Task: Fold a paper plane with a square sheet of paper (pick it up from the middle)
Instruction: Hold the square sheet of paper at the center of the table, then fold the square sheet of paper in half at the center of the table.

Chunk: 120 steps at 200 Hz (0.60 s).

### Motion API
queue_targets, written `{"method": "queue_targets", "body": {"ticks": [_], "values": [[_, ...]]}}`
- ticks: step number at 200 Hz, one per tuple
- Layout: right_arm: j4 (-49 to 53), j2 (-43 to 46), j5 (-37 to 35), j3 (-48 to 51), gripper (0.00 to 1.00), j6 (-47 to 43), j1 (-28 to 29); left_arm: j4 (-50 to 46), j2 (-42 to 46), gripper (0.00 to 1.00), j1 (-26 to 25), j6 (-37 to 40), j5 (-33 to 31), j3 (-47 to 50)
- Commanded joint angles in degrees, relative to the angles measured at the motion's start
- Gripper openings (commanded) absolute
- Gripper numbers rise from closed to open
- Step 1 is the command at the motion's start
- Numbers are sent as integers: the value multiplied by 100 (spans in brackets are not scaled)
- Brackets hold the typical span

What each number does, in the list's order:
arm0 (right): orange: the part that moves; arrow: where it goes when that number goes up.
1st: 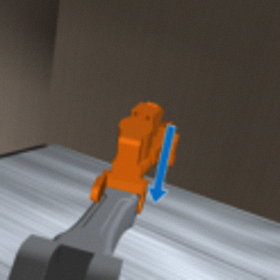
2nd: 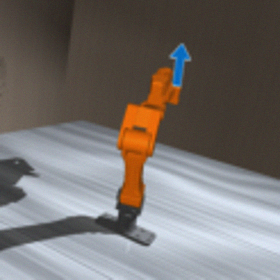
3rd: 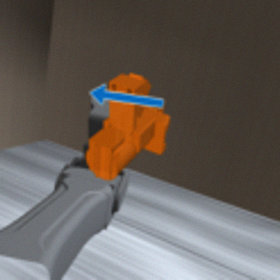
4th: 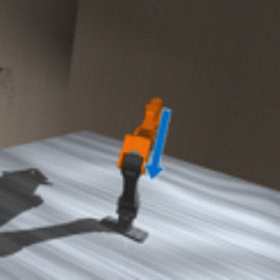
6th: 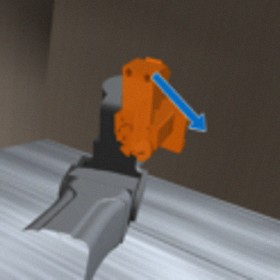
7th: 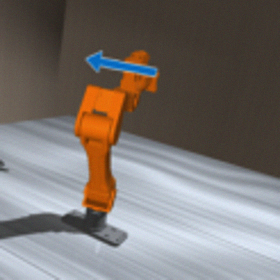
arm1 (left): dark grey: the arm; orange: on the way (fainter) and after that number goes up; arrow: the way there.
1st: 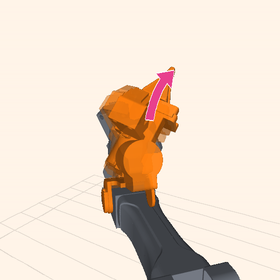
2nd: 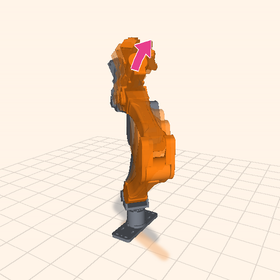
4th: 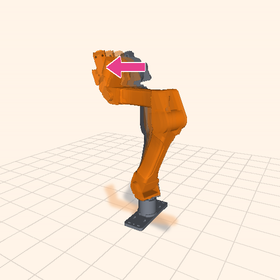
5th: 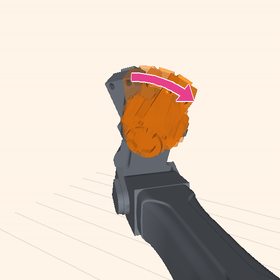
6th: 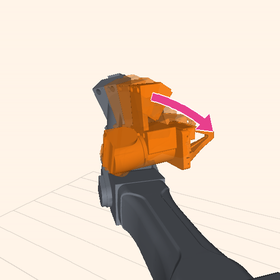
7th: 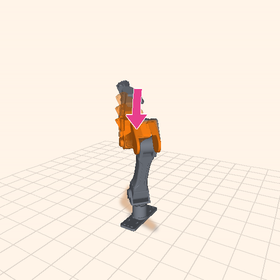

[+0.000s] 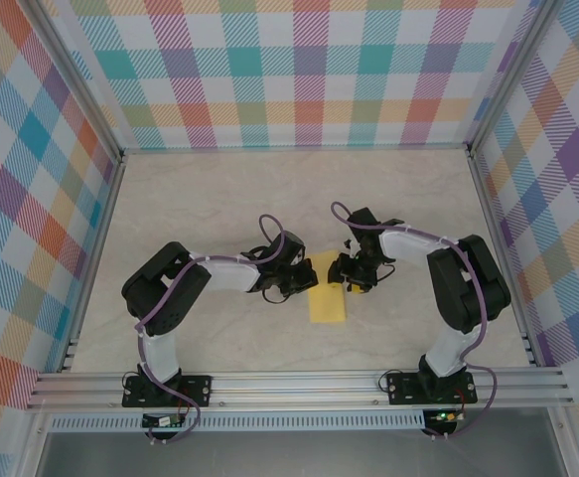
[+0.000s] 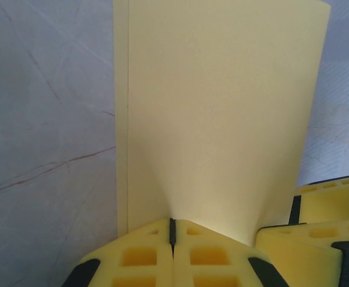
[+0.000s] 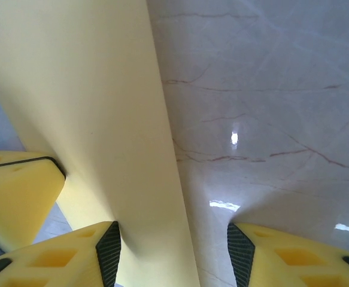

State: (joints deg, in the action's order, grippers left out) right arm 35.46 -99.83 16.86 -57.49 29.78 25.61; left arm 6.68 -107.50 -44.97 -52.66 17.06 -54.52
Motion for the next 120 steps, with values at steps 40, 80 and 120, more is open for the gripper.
{"method": "queue_targets", "body": {"ticks": [40,80,120], "values": [[-724,1466,-11,302,50,177,-159,-417,-172,0,-112,177,-194,231],[-1861,1291,1837,910,16,304,-196,-499,-199,0,-116,234,-186,173],[-2183,1027,2050,1221,3,217,-342,-509,-253,0,-116,230,-185,174]]}}
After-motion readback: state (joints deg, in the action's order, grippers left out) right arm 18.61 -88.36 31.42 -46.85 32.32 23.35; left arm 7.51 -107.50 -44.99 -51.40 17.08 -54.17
